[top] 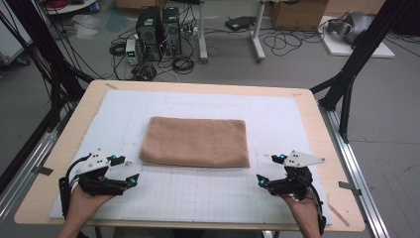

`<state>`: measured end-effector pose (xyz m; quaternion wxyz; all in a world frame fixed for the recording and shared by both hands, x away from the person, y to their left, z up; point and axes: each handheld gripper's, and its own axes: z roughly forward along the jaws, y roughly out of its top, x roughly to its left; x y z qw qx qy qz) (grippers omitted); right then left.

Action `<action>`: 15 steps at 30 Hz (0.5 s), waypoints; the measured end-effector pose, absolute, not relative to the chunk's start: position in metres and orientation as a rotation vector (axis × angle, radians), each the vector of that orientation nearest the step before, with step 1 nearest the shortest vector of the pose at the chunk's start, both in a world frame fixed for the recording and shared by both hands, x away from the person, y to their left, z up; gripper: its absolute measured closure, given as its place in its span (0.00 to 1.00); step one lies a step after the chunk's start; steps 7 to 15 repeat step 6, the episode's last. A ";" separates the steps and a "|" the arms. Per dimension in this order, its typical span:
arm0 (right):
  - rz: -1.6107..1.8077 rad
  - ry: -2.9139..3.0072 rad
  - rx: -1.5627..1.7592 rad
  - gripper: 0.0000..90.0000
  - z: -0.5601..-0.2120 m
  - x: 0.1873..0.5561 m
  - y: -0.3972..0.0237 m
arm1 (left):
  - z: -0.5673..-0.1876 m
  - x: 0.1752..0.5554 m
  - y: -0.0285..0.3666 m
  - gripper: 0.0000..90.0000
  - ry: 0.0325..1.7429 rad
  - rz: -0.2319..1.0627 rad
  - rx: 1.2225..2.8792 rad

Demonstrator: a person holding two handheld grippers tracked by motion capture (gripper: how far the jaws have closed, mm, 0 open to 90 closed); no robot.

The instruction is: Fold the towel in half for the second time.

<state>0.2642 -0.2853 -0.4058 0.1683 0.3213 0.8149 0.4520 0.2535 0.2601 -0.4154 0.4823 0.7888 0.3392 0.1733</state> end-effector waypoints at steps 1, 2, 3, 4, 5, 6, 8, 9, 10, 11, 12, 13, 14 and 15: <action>1.284 2.319 0.916 0.13 -0.407 0.263 -0.285 | -0.415 0.252 0.260 0.19 0.827 0.427 1.923; 1.287 2.318 0.916 0.13 -0.408 0.262 -0.285 | -0.416 0.252 0.259 0.19 0.822 0.426 1.924; 1.287 2.320 0.914 0.13 -0.409 0.262 -0.285 | -0.416 0.251 0.259 0.19 0.822 0.429 1.924; 1.285 2.319 0.914 0.13 -0.410 0.262 -0.285 | -0.416 0.250 0.258 0.19 0.822 0.431 1.923; 1.289 2.319 0.918 0.13 -0.411 0.261 -0.284 | -0.417 0.250 0.258 0.19 0.823 0.433 1.925; 1.295 2.320 0.916 0.13 -0.412 0.261 -0.284 | -0.417 0.249 0.258 0.19 0.822 0.433 1.924; 1.295 2.320 0.916 0.13 -0.412 0.261 -0.284 | -0.417 0.249 0.258 0.19 0.822 0.433 1.924; 1.295 2.320 0.916 0.13 -0.412 0.261 -0.284 | -0.417 0.249 0.258 0.19 0.822 0.433 1.924; 1.295 2.320 0.916 0.13 -0.412 0.261 -0.284 | -0.417 0.249 0.258 0.19 0.822 0.433 1.924; 1.295 2.320 0.916 0.13 -0.412 0.261 -0.284 | -0.417 0.249 0.258 0.19 0.822 0.433 1.924; 1.295 2.320 0.916 0.13 -0.412 0.261 -0.284 | -0.417 0.249 0.258 0.19 0.822 0.433 1.924; 1.295 2.320 0.916 0.13 -0.412 0.261 -0.284 | -0.417 0.249 0.258 0.19 0.822 0.433 1.924; 1.295 2.320 0.916 0.13 -0.412 0.261 -0.284 | -0.417 0.249 0.258 0.19 0.822 0.433 1.924; 1.295 2.320 0.916 0.13 -0.412 0.261 -0.284 | -0.417 0.249 0.258 0.19 0.822 0.433 1.924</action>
